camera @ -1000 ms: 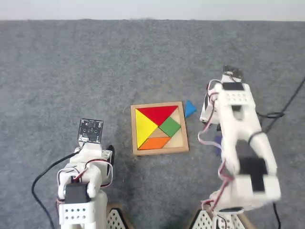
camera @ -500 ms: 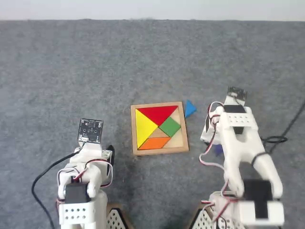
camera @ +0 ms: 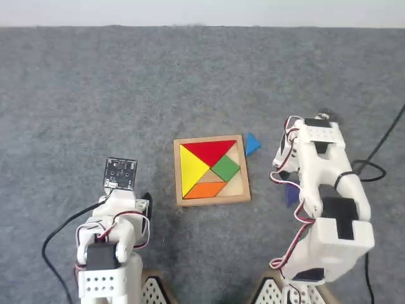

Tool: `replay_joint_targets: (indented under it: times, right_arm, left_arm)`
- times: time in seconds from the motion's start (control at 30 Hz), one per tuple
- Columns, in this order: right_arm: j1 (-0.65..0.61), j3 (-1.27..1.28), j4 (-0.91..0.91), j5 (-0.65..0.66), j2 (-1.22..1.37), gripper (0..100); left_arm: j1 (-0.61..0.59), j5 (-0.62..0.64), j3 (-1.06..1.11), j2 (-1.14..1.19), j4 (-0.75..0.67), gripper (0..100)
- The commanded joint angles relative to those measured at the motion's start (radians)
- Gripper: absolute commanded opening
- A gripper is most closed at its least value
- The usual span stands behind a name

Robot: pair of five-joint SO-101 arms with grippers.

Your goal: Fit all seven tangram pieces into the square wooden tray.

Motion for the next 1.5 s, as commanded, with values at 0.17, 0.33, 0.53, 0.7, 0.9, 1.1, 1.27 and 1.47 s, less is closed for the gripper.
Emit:
replay_joint_targets:
  times: [0.17, 0.33, 0.53, 0.7, 0.9, 1.1, 1.27, 1.47]
  right_arm:
    - [0.005, -0.032, 0.002, -0.048, -0.005, 18.0]
    - [0.005, -0.034, -0.007, 0.008, -0.005, 17.9]
    - [0.007, -0.143, -0.01, 0.354, -0.005, 10.7]
    - [-0.068, -0.204, 0.042, 0.583, -0.016, 13.2]
    - [-0.151, -0.206, 0.145, 0.77, -0.005, 27.3]
    - [-0.111, -0.129, 0.111, 0.764, -0.004, 26.9]
    - [-0.087, -0.029, -0.012, 0.761, -0.004, 26.8]
    - [-0.087, 0.011, -0.05, 0.69, -0.004, 26.7]
  left_arm:
    - [0.0, -0.006, -0.008, -0.028, 0.009, 15]
    - [0.0, -0.006, -0.008, -0.028, 0.009, 15]
    - [0.0, -0.006, -0.008, -0.028, 0.009, 15]
    - [0.0, -0.006, -0.008, -0.028, 0.009, 15]
    - [0.0, -0.006, -0.008, -0.028, 0.009, 15]
    - [0.0, -0.006, -0.008, -0.028, 0.009, 15]
    - [0.0, -0.006, -0.008, -0.028, 0.009, 15]
    - [0.0, -0.006, -0.008, -0.028, 0.009, 15]
